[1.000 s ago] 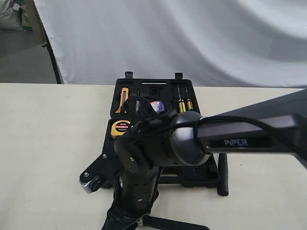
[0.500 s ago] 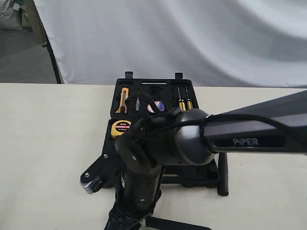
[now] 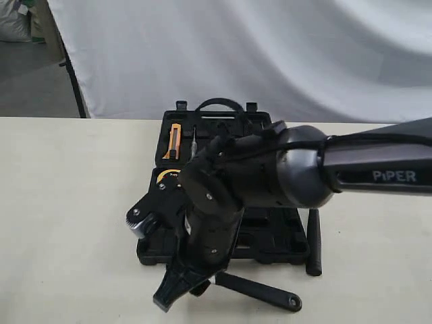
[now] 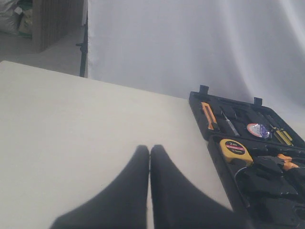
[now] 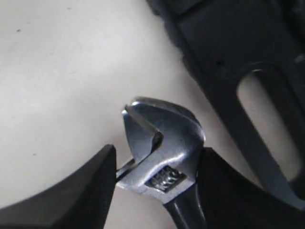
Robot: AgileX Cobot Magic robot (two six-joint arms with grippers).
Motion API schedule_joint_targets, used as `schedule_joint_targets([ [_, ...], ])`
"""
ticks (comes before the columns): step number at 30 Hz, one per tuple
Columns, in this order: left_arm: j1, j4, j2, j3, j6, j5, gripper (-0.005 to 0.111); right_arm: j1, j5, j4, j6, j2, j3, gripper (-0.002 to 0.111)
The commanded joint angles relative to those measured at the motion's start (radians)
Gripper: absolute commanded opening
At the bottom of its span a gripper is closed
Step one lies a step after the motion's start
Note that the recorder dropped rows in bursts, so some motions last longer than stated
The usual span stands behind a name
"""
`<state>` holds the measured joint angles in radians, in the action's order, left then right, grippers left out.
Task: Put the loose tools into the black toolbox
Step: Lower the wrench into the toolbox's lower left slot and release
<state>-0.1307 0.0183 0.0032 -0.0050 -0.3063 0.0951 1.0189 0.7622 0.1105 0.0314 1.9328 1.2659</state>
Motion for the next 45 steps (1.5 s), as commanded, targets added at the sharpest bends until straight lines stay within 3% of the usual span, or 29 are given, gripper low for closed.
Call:
schedule_joint_targets([
  [1,-0.025,0.004,-0.003,-0.003,-0.005,-0.007,0.001,-0.067,-0.008,0.033,-0.016,-0.015,0.009,0.0],
  [6,-0.025,0.004,-0.003,-0.003,-0.005,-0.007,0.001,-0.12,0.012,0.033,-0.009,-0.015,0.062,0.0],
  [18,-0.025,0.004,-0.003,-0.003,-0.005,-0.007,0.001,-0.121,0.152,0.102,0.022,0.031,0.291,0.0],
  [27,-0.025,0.004,-0.003,-0.003,-0.005,-0.007,0.001,-0.121,0.132,0.133,0.225,0.161,0.392,0.0],
  [45,-0.025,0.004,-0.003,-0.003,-0.005,-0.007,0.001,-0.121,0.039,0.312,0.217,0.284,0.449,0.0],
])
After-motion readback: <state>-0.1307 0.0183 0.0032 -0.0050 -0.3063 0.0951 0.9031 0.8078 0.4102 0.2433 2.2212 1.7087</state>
